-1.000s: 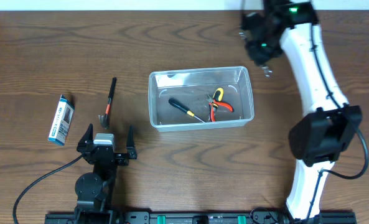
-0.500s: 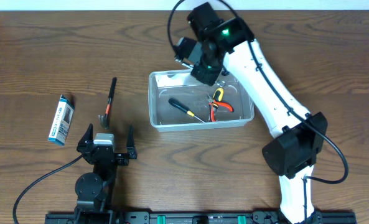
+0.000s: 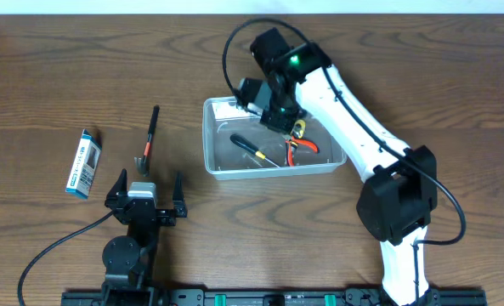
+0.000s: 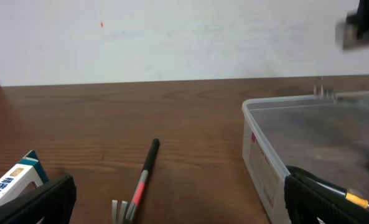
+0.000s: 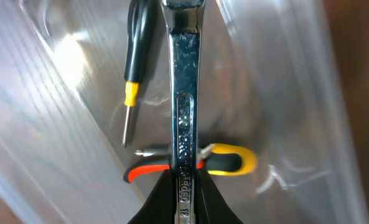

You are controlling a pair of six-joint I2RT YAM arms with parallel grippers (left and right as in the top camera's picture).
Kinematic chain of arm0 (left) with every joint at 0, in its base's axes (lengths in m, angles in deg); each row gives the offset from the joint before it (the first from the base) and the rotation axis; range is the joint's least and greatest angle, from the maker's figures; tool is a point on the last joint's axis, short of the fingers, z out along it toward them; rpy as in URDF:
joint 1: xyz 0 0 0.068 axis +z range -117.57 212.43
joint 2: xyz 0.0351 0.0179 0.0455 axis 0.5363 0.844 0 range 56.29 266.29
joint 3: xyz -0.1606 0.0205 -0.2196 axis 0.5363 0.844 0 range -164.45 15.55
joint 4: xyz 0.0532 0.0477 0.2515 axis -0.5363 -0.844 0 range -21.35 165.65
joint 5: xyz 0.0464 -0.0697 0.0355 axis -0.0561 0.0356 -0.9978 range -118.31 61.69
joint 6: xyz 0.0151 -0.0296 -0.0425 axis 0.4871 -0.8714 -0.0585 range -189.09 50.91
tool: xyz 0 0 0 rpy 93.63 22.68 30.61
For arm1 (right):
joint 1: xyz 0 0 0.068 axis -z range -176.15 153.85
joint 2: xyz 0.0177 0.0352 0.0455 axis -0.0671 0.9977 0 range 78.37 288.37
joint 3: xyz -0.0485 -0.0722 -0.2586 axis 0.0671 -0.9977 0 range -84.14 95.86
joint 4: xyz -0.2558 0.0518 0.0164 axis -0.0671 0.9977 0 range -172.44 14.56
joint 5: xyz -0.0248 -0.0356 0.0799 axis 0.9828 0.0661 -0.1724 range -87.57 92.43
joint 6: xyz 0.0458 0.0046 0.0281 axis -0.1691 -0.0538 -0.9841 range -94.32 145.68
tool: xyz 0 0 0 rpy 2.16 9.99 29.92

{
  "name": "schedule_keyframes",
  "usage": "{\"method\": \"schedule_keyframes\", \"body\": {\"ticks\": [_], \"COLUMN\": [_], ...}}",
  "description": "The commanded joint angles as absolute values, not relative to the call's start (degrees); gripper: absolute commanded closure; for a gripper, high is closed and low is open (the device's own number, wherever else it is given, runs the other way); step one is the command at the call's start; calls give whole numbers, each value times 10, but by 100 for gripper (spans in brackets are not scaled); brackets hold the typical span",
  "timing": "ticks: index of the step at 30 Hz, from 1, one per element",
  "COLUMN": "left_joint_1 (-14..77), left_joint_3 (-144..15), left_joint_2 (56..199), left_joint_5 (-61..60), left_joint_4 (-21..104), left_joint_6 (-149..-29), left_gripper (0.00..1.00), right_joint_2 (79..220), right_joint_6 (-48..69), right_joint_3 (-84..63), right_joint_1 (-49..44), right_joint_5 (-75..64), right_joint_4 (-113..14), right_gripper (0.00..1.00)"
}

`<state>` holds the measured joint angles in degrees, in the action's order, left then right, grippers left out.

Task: Pack container
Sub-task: 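Carry the wrench into the container and open the right gripper, then raise the right gripper out of the container to the upper right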

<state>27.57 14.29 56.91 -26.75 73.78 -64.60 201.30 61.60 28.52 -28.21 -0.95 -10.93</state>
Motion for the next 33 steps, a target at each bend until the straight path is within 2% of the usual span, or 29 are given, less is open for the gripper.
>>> {"method": "schedule_keyframes", "body": {"ticks": [1,11,12,14,15,19,23,26,33], "left_joint_1": [279,279,279,279,279,279,279,279,279], "left_joint_3": [153,153,153,153,153,153,153,153,153], "left_joint_2": [566,566,566,566,566,566,566,566,566], "left_joint_5": [-273,-273,-273,-273,-273,-273,-273,-273,-273], "left_joint_4": [716,716,716,716,716,716,716,716,716], "left_joint_6": [-647,-647,-647,-647,-647,-647,-647,-647,-647], "left_gripper": [2,2,2,2,2,2,2,2,2], "right_joint_2": [2004,2004,2004,2004,2004,2004,2004,2004,2004], "right_joint_6": [631,630,630,630,628,607,570,522,346], "right_joint_3": [239,103,98,95,95,114,200,287,489], "right_joint_1": [-286,-279,-279,-278,-277,-277,-279,-279,-241], "right_joint_5": [-20,-19,-19,-19,-19,-19,-19,-17,83], "right_joint_4": [-131,-233,-237,-237,-237,-227,-183,-148,-77], "right_gripper": [99,97,91,65,59,38,22,16,14]}}
